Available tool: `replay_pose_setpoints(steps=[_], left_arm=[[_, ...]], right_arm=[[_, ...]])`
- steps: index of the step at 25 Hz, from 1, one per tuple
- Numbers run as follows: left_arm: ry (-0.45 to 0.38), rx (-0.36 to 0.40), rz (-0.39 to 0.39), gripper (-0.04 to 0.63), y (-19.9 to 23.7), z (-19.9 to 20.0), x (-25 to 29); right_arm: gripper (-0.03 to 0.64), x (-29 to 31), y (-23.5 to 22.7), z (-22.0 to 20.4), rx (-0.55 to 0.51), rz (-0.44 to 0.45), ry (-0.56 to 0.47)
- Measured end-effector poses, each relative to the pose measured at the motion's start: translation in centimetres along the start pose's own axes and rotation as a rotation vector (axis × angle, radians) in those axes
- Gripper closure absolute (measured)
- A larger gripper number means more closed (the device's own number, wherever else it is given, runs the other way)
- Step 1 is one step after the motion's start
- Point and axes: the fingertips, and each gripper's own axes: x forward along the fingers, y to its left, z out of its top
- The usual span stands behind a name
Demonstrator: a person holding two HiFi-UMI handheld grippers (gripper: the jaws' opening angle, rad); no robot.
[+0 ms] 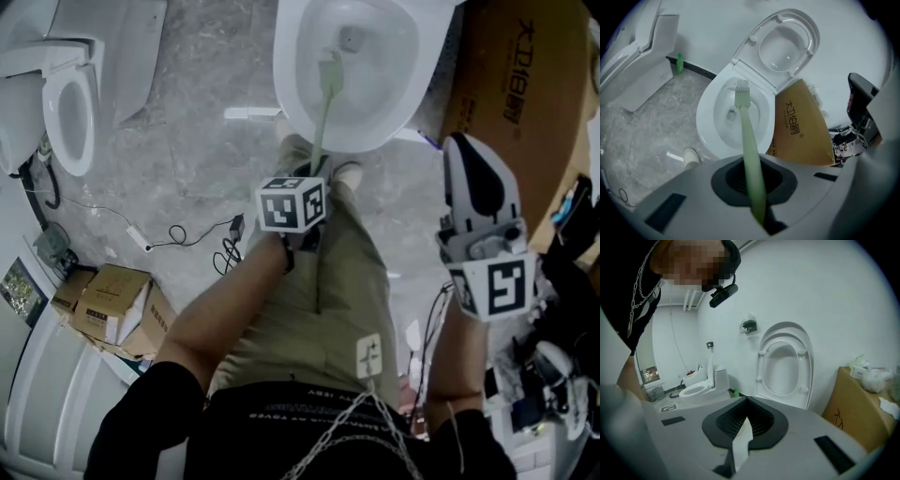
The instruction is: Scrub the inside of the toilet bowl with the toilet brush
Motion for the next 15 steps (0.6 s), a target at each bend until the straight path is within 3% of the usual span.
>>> replay_pose_setpoints(steps=[8,15], left_arm=[[0.116,-0.133,-0.005,0.594,1.6,-1.1,2.3],[0.154,-0.244,0.015,0.594,3.5,-0.9,3.9]], right_arm=[[0.614,1.2,-0.7,-1.3,-0.008,0.007,0.035],[0.613,2.5,-0.6,-1.5,0.016,0.012,0.050]])
